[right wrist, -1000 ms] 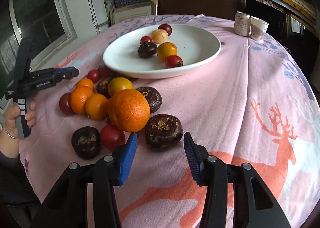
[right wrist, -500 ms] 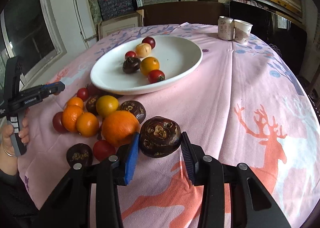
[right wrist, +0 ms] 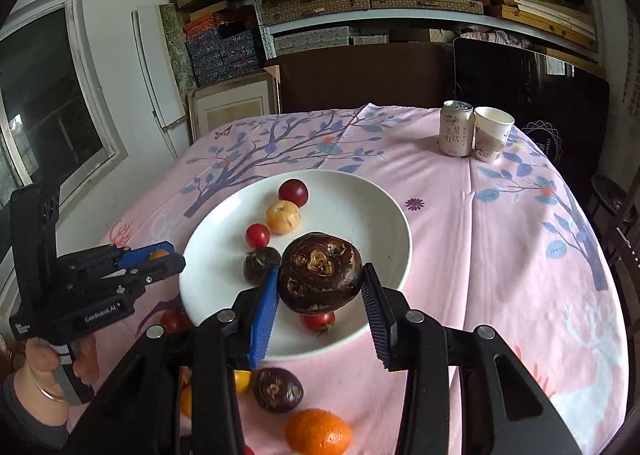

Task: Organize fruits
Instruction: 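Set the small yellow fruit and dark brown fruit on the plate, releasing both, then grasp a red plum with the left tool while the right tool grasps an orange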

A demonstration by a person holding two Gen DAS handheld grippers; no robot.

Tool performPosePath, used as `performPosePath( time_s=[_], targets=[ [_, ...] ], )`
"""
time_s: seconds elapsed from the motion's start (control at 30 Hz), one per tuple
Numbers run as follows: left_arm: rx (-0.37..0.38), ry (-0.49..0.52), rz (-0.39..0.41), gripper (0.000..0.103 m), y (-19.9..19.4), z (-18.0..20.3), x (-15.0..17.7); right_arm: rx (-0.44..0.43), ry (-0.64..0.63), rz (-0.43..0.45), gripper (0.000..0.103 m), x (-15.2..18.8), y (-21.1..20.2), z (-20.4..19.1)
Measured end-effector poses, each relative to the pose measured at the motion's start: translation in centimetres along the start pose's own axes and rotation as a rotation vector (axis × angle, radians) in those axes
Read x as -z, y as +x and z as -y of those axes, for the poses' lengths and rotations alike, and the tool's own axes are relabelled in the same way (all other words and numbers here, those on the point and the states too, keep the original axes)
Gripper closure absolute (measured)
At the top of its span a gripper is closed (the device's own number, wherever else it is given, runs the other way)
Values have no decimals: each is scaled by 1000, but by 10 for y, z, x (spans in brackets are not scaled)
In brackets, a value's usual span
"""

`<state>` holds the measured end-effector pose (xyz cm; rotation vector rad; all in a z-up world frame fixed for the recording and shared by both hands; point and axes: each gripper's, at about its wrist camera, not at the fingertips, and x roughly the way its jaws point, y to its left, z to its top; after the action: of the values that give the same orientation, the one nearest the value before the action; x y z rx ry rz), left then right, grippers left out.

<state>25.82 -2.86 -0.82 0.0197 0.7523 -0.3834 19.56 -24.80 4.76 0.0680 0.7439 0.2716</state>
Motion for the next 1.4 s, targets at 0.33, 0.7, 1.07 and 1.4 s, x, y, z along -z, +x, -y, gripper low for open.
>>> performPosePath(
  time_s=[0.33,0.7,1.07,1.4],
  targets=[
    [-4,-63,27,23,-14,-17,4,42,-14,-13,56,6,16,-10],
    [-30,115,-24,24,-80,17,104,70,-88,-50,47,79,-14,0],
    [-97,195,-72,26,-79,32,132,-47,16,-89,59,89,8,10],
    [-62,224,-160,60,-48,37,123,-125,116,-83,59,90,8,29]
  ],
)
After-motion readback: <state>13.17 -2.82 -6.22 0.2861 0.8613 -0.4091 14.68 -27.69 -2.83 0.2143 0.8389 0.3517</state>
